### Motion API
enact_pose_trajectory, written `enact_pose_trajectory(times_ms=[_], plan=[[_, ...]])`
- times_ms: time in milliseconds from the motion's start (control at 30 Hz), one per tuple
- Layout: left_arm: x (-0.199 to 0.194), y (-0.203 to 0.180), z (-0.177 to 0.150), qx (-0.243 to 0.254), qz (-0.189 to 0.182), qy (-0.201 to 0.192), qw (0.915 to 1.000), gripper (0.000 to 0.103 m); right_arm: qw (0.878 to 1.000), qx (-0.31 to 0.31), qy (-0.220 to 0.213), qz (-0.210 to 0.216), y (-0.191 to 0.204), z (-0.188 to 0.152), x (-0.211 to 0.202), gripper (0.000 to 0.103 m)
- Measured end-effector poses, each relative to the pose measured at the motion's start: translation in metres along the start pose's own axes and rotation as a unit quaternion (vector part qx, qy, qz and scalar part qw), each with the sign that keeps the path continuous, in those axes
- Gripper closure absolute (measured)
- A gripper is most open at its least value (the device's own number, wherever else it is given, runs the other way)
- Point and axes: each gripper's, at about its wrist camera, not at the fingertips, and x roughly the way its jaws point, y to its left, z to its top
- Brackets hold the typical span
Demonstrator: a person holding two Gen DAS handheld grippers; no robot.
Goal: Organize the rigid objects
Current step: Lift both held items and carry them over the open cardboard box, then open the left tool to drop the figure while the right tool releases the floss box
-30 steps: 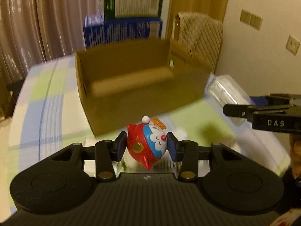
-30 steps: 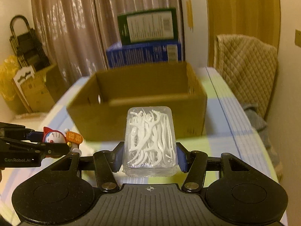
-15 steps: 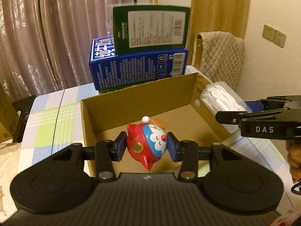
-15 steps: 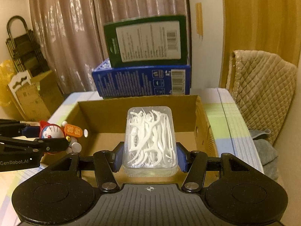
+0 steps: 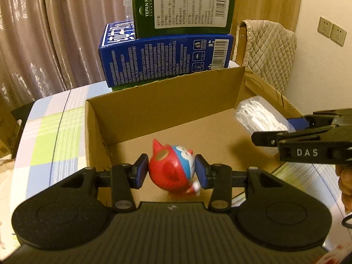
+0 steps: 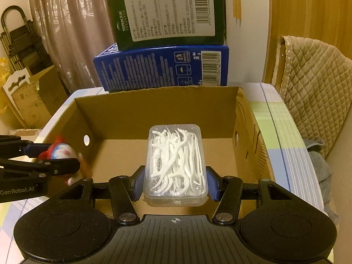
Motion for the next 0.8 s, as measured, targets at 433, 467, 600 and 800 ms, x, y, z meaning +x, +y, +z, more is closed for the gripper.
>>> enact_pose_trajectory(times_ms=[433, 467, 600, 800], plan=[[-0.028, 0.009, -0.003, -0.017, 0.008, -0.027, 0.9995, 0.063, 1.0, 0.006, -0.002, -0.005, -0.004, -0.002, 0.003, 0.05], [-0.031, 0.01, -0.004, -0.019, 0.009, -0.028, 0.9994, 0.063, 1.0, 0.007, -0.003, -0.005, -0.004, -0.002, 0.003, 0.05], [-0.043, 0.01, -0.009, -0.026, 0.006, -0.034, 0.9991, 0.063, 0.999, 0.019, -0.029, 0.01, -0.006, 0.001, -0.006, 0.046], [-0.071, 0.01, -0.021, -0.039, 0.013, -0.05, 0.9979, 0.063, 0.998, 0.014, -0.06, 0.004, -0.007, 0.003, -0.043, 0.041]])
